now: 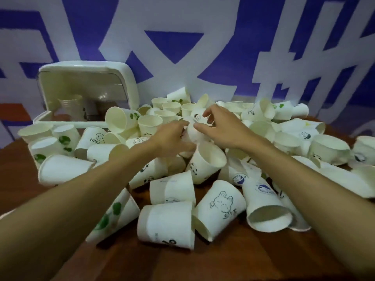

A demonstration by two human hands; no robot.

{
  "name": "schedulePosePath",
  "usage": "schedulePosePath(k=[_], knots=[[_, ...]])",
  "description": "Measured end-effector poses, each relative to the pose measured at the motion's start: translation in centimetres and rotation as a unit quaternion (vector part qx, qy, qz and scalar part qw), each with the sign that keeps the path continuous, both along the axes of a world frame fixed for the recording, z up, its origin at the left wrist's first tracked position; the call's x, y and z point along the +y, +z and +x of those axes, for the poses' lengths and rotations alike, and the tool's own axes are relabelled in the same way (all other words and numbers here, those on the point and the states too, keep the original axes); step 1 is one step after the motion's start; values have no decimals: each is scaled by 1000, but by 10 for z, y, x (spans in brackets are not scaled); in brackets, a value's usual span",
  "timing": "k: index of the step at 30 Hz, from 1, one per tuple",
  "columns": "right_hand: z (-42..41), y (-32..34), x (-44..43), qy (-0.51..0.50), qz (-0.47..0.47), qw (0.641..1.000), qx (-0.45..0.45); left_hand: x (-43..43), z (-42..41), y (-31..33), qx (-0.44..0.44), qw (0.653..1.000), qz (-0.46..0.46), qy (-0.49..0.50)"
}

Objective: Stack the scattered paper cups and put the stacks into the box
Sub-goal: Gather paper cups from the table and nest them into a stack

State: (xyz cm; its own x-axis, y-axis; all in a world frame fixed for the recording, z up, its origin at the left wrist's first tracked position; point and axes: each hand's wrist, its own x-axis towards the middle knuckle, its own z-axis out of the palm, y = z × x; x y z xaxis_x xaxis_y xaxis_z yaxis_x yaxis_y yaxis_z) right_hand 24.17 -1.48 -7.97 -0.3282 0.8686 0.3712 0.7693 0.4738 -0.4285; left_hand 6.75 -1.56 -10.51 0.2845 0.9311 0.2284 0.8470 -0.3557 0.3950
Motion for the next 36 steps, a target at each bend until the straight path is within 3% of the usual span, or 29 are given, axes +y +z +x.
schedulePosePath(k=[3, 7, 9, 13, 16, 20, 24, 26, 32, 36], knots=[[16, -6, -30, -5, -24, 999, 33, -9, 0, -1, -48, 998, 22, 43], [31, -6, -59, 16, -91, 989, -119, -30, -14, 7, -133, 983, 61, 111], [33, -7, -65, 33, -100, 983, -151, -43, -22, 12, -170, 976, 59, 121], [26, -13, -59, 36, -70, 989, -126, -73, -30, 19, -244, 960, 57, 122], [20, -13, -53, 35, -26, 989, -138, -92, -36, 19, -245, 964, 23, 102], [17, -7, -49, -19, 40, 998, 45, -104, -42, 15, -227, 969, -22, 98], [11, 11, -56, -65, 94, 950, 291, -108, -40, 18, -144, 983, -24, 110], [3, 20, -61, -36, 70, 934, 348, -105, -39, 17, -141, 985, -17, 99], [-17, 17, -69, 70, 40, 959, 273, -109, -40, 20, -246, 966, 3, 79], [-24, 14, -74, 95, 23, 975, 197, -119, -46, 20, -244, 968, 33, 52]])
